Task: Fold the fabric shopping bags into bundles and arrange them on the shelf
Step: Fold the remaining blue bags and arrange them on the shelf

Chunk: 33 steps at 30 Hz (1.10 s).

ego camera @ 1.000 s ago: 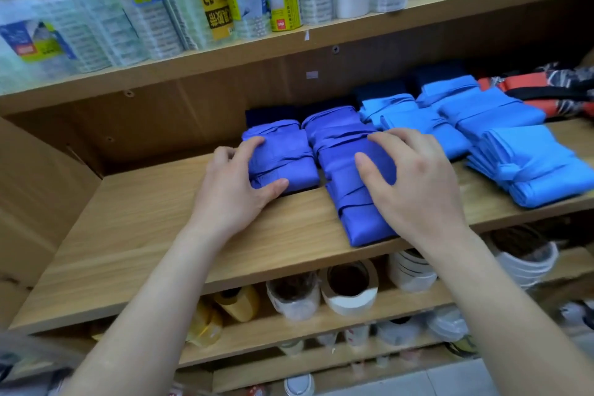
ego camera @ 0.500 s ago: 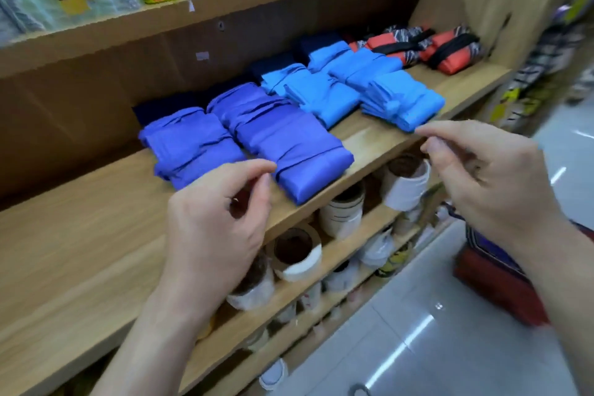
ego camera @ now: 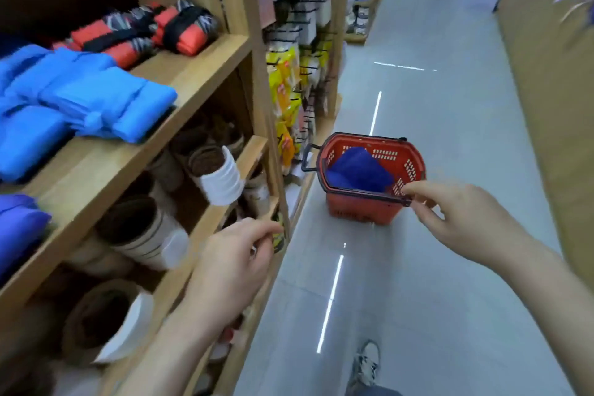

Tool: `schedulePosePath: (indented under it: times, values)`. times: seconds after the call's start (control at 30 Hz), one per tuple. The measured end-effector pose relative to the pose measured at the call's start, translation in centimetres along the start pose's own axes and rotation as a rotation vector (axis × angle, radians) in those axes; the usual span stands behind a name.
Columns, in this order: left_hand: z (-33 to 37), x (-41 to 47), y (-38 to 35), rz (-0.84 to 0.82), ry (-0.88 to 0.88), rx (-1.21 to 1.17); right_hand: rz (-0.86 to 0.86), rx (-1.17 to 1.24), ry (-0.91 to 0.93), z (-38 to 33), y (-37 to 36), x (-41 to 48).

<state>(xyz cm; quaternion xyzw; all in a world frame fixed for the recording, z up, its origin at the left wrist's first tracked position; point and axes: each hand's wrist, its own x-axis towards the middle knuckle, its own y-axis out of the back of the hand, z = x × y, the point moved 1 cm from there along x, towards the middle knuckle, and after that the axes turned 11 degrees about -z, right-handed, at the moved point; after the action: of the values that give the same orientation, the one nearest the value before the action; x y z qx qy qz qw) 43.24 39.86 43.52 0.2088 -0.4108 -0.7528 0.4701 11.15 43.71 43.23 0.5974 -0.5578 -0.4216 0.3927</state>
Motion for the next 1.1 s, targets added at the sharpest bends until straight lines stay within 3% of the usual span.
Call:
schedulePosePath:
  times: [0.23, 0.5, 0.8, 1.1]
  values:
    - [2.5, 10.4, -10.8, -0.272, 0.144, -0.08, 0.019, 0.309, -0.29, 14.6, -1.7, -0.4]
    - [1.0, 21.9, -18.4, -0.313, 0.279, -0.097, 0.15, 0.691, -0.59, 23.4, -5.2, 3.6]
    - [-6.3, 38.8, -25.5, -0.339, 0.427, -0.206, 0.105, 0.673, -0.671, 30.1, -9.8, 18.2]
    - [-15.0, 53.7, -37.3, -0.586, 0.503, -0.077, -0.069, 0.676, -0.735, 37.1, -18.9, 34.4]
